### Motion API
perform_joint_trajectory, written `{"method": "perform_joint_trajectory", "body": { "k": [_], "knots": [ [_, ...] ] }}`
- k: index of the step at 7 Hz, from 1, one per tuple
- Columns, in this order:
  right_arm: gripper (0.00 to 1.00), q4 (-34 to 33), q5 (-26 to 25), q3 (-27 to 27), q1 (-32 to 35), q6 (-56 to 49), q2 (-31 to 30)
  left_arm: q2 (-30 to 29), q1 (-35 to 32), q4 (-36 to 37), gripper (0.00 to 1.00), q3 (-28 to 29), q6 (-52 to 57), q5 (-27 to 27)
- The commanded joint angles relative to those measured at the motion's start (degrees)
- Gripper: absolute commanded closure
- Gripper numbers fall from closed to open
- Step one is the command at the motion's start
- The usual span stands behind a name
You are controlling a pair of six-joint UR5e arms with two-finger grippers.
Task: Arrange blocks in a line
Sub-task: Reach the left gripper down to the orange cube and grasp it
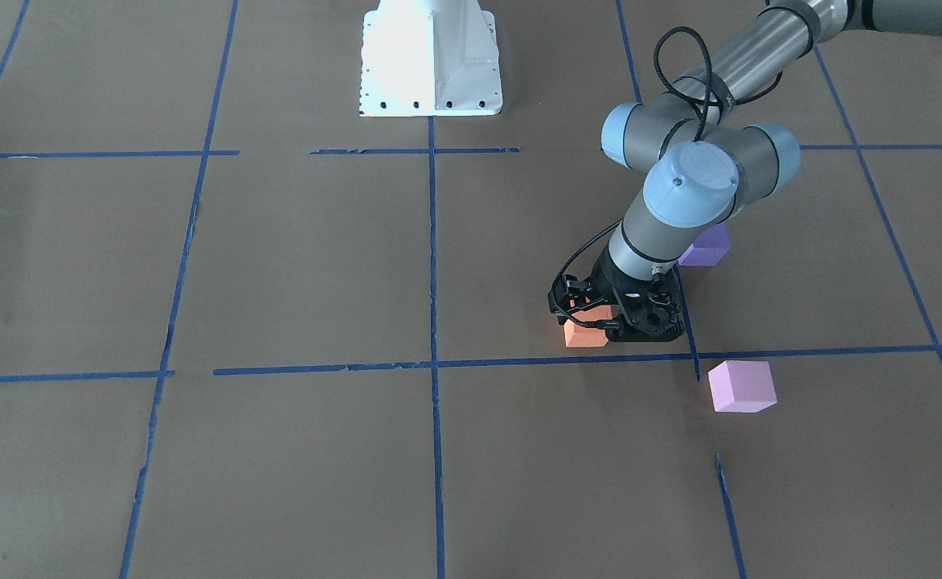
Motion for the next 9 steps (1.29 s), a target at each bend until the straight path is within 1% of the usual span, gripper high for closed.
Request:
{"method": "perform_joint_trajectory", "body": {
  "k": [1, 3, 4, 5, 6, 7, 8, 9],
  "knots": [
    [0.00, 0.00, 0.00, 0.05, 0.00, 0.00, 0.00, -0.08, 1.61, -0.32, 0.00, 1.36, -0.73, 2.32],
    [0.00, 0.00, 0.00, -0.04, 0.00, 0.00, 0.00, 0.09, 2.93, -0.50, 0.01, 2.69, -1.70, 2.59],
    [0.00, 0.00, 0.00, -0.04, 0.00, 0.00, 0.00, 0.09, 2.85, -0.41, 0.26, 2.60, -1.70, 2.59],
    [0.00, 0.00, 0.00, -0.04, 0.00, 0.00, 0.00, 0.01, 1.98, -0.41, 0.81, 2.43, -1.35, 2.24],
    [0.00, 0.00, 0.00, -0.04, 0.00, 0.00, 0.00, 0.61, 0.23, -0.32, 0.85, 1.90, -1.00, 1.89],
    [0.00, 0.00, 0.00, 0.05, 0.00, 0.00, 0.00, 2.88, -2.23, -0.24, 0.85, 0.42, 2.75, 1.01],
    [0.00, 0.00, 0.00, -0.04, 0.00, 0.00, 0.00, 8.04, -5.04, 0.11, 0.85, -1.86, 10.09, -2.65],
    [0.00, 0.00, 0.00, -0.04, 0.00, 0.00, 0.00, 11.40, -7.24, 0.03, 0.84, -2.14, 14.60, -3.55]
  ]
}}
